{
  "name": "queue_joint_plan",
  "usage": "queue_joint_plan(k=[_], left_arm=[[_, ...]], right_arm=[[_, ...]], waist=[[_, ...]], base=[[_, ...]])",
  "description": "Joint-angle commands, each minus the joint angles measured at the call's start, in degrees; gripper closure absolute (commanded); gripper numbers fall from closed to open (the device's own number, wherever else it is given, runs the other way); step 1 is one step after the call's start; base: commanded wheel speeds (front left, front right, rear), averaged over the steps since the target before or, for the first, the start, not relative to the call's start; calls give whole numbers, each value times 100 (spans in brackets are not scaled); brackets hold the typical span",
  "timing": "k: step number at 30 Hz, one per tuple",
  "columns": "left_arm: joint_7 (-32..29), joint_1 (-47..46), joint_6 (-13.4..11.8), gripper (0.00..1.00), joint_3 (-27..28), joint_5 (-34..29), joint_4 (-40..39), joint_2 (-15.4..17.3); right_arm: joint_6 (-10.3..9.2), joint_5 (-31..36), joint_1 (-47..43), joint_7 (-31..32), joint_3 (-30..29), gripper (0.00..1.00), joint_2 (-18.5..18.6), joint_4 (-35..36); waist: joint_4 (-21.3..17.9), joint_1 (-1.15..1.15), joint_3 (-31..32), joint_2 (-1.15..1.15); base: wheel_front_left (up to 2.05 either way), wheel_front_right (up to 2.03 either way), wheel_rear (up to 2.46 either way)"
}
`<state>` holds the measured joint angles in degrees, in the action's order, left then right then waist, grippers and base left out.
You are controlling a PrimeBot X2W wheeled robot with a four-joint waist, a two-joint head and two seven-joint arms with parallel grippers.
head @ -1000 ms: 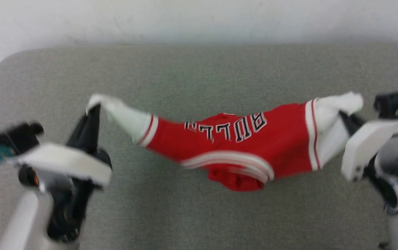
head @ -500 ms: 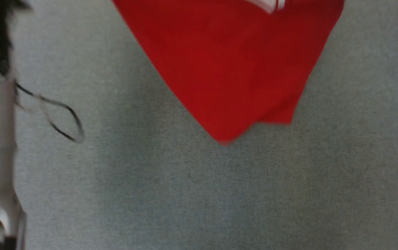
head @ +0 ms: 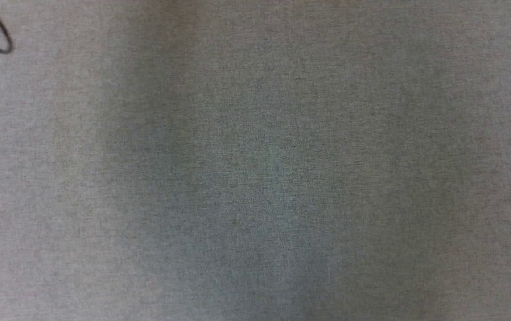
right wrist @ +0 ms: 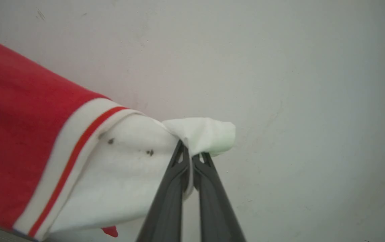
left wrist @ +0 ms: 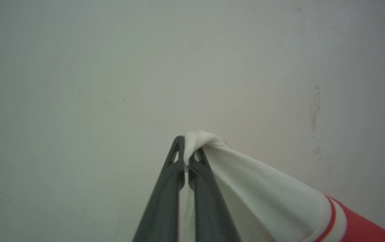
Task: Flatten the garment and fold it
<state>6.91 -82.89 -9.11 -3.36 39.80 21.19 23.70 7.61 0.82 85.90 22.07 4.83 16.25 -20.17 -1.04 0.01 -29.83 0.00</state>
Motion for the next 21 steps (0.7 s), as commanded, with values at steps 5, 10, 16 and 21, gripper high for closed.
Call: queue_joint_plan(k=[5,10,16,21], left_arm=[[-43,482,244,100,-85,77,437,51],[-306,1432,471,100,-397,79,679,27],[-992,2946,723,100,-1214,-233,622,153],[-1802,4319,745,100,-1558,11,84,213]], right_arm=[[-12,-187,-402,-113,204,100,-4,-464],[-12,-649,-1296,-20,508,100,111,-702],[-12,-1235,-2692,625,776,100,236,-640],[-12,-1604,-3964,1049,953,100,323,-203]], waist=[[149,-1,104,0],[286,-1,302,0],[369,-1,839,0],[377,-1,1410,0]], base=[[0,0,0],[0,0,0],[0,0,0],[0,0,0]])
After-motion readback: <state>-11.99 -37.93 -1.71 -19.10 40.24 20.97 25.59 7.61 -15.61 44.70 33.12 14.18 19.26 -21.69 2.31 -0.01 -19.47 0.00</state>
